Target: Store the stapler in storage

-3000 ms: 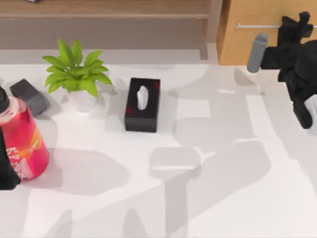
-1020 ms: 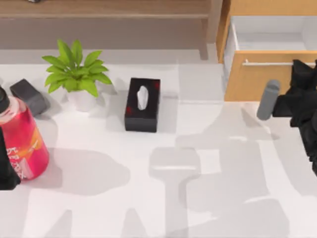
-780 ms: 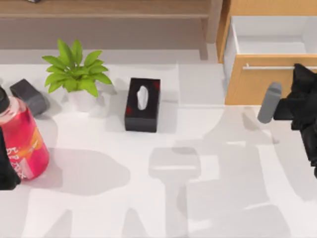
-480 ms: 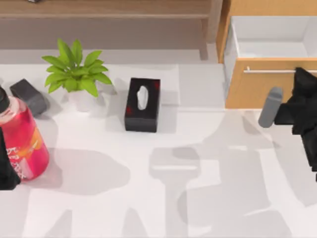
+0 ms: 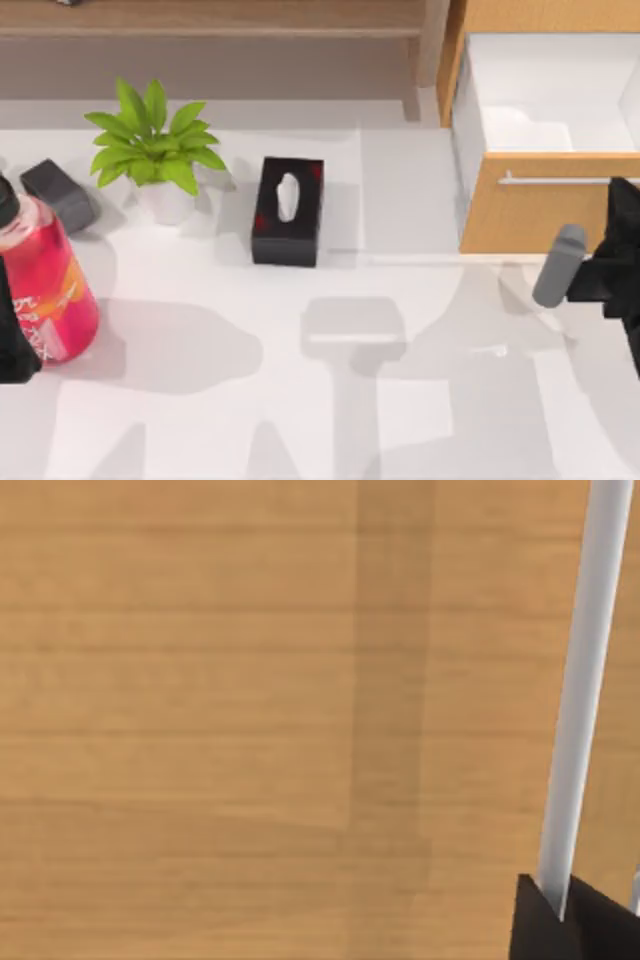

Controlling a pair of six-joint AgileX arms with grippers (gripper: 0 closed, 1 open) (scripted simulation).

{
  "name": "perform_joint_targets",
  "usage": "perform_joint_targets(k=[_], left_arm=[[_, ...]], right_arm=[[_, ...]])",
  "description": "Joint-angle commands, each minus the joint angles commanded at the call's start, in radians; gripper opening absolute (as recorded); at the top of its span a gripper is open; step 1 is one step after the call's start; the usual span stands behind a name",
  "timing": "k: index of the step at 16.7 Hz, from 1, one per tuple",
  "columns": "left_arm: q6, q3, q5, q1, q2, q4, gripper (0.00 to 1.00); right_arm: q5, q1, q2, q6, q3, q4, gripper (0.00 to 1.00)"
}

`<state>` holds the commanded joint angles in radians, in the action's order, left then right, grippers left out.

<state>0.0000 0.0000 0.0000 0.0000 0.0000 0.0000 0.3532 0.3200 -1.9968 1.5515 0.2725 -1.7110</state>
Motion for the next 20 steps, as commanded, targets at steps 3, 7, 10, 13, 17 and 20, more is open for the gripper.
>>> perform_joint_targets(k=[3, 7, 10, 13, 17, 20], left_arm=[[0.000, 0.000, 0.000, 0.000, 0.000, 0.000, 1.00], [0.000, 0.000, 0.000, 0.000, 0.000, 0.000, 1.00], [0.000, 0.000, 0.000, 0.000, 0.000, 0.000, 1.00], [0.000, 0.000, 0.000, 0.000, 0.000, 0.000, 1.00], [0.000, 0.000, 0.000, 0.000, 0.000, 0.000, 1.00], [0.000, 0.000, 0.000, 0.000, 0.000, 0.000, 1.00]], right_arm=[[0.000, 0.000, 0.000, 0.000, 0.000, 0.000, 0.00], [0.000, 0.000, 0.000, 0.000, 0.000, 0.000, 0.30], [0.000, 0.000, 0.000, 0.000, 0.000, 0.000, 0.53], [0.000, 0.000, 0.000, 0.000, 0.000, 0.000, 0.75], [0.000, 0.000, 0.000, 0.000, 0.000, 0.000, 1.00], [0.000, 0.000, 0.000, 0.000, 0.000, 0.000, 1.00]])
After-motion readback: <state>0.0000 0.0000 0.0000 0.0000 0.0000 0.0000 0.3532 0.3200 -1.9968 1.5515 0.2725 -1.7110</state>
